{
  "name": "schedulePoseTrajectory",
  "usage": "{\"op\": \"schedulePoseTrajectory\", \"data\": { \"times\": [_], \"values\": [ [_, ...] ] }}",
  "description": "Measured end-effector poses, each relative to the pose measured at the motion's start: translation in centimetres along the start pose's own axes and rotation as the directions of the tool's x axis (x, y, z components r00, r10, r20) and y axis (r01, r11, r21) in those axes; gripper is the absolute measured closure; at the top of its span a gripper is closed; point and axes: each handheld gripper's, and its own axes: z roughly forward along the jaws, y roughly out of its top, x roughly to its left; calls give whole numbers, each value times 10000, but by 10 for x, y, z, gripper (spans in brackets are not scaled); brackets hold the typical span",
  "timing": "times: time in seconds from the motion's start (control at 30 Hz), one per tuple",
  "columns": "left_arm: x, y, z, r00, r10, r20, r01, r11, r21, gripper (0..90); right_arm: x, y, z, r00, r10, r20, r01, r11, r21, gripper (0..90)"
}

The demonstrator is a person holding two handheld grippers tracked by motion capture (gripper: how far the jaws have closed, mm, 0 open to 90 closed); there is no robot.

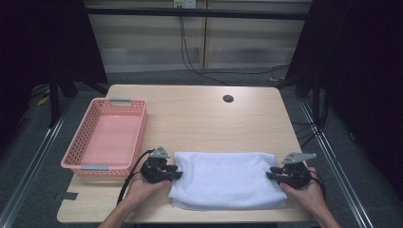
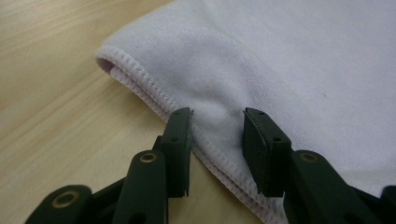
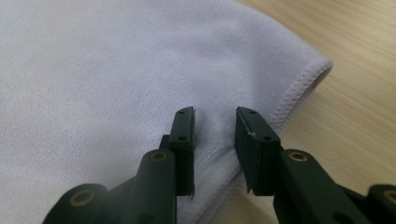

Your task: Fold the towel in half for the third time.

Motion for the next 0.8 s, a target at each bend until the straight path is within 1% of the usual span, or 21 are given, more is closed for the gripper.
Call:
{"op": "schedulePoseTrajectory", "data": {
  "times": [0.03, 0.07, 0.13, 0.17, 0.2, 0.23, 0.3, 0.33, 0.4, 0.43, 0.47, 0.5, 0.53, 0.57, 0.6, 0.63, 0.67, 0.7, 0.73, 0.77, 0.8],
  "values": [
    [0, 3, 3, 10000, 23, 95, -23, 10000, 22, 622, -3, 0, -1, 9999, 78, 123, -78, 10000, 36, 689],
    [-1, 6, 5, 9998, -75, 167, 74, 10000, 66, 615, -9, -2, -3, 9990, 345, 300, -345, 9994, 1, 685],
    [-1, 7, 6, 9997, -153, 167, 152, 9999, 68, 593, -9, -3, -4, 9992, 352, 208, -351, 9994, -45, 671],
    [-1, 7, 3, 9997, -102, 216, 98, 9998, 161, 593, -9, -4, -5, 9989, 453, 92, -452, 9989, -97, 617],
    [-1, 8, -3, 9998, -163, 94, 164, 9998, -82, 576, -6, -3, -11, 9984, 564, -42, -566, 9973, -468, 516],
    [0, 9, -8, 9998, -200, 75, 202, 9995, -243, 575, -3, -2, -15, 9985, 547, -69, -550, 9962, -673, 501],
    [1, 14, -16, 9997, -157, -176, 150, 9991, -387, 567, 10, 2, -26, 9991, 406, -98, -414, 9945, -963, 469],
    [2, 16, -20, 9996, -195, -213, 184, 9984, -527, 549, 19, 3, -32, 9998, 171, -75, -179, 9927, -1189, 466],
    [7, 22, -24, 9992, -361, -176, 347, 9965, -758, 526, 35, 7, -39, 9979, 101, -647, -196, 9888, -1477, 449],
    [10, 25, -24, 9988, -482, -122, 470, 9953, -850, 523, 45, 9, -40, 9970, -128, -759, 0, 9861, -1661, 449],
    [13, 28, -24, 9986, -496, -185, 477, 9948, -895, 514, 56, 12, -39, 9952, -400, -893, 254, 9868, -1599, 441],
    [13, 28, -24, 9986, -496, -185, 477, 9948, -895, 510, 56, 12, -39, 9952, -400, -893, 254, 9868, -1599, 441],
    [17, 31, -22, 9976, -659, -199, 636, 9928, -1018, 510, 66, 16, -36, 9917, -677, -1091, 507, 9872, -1512, 430],
    [20, 35, -20, 9973, -694, -261, 669, 9941, -858, 501, 79, 22, -30, 9847, -901, -1492, 673, 9862, -1512, 426],
    [24, 40, -16, 9976, -593, -366, 558, 9944, -892, 482, 97, 34, -16, 9657, -1084, -2361, 736, 9857, -1517, 422],
    [24, 40, -16, 9976, -593, -366, 558, 9944, -892, 480, 97, 34, -16, 9657, -1084, -2361, 736, 9857, -1517, 422],
    [29, 45, -11, 9967, -723, -362, 686, 9931, -953, 475, 116, 47, 2, 9456, -1356, -2958, 978, 9854, -1390, 418],
    [29, 45, -11, 9967, -723, -362, 686, 9931, -953, 476, 116, 47, 2, 9456, -1356, -2958, 978, 9854, -1390, 418],
    [33, 48, -8, 9959, -813, -402, 770, 9921, -992, 476, 122, 53, 9, 9355, -1426, -3233, 1029, 9852, -1370, 419],
    [39, 50, -3, 9939, -1026, -416, 980, 9900, -1010, 470, 140, 68, 28, 9078, -1759, -3806, 1397, 9828, -1212, 426],
    [39, 50, -3, 9939, -1026, -416, 980, 9900, -1010, 468, 148, 75, 37, 9000, -1843, -3951, 1484, 9816, -1197, 427]
  ]
}}
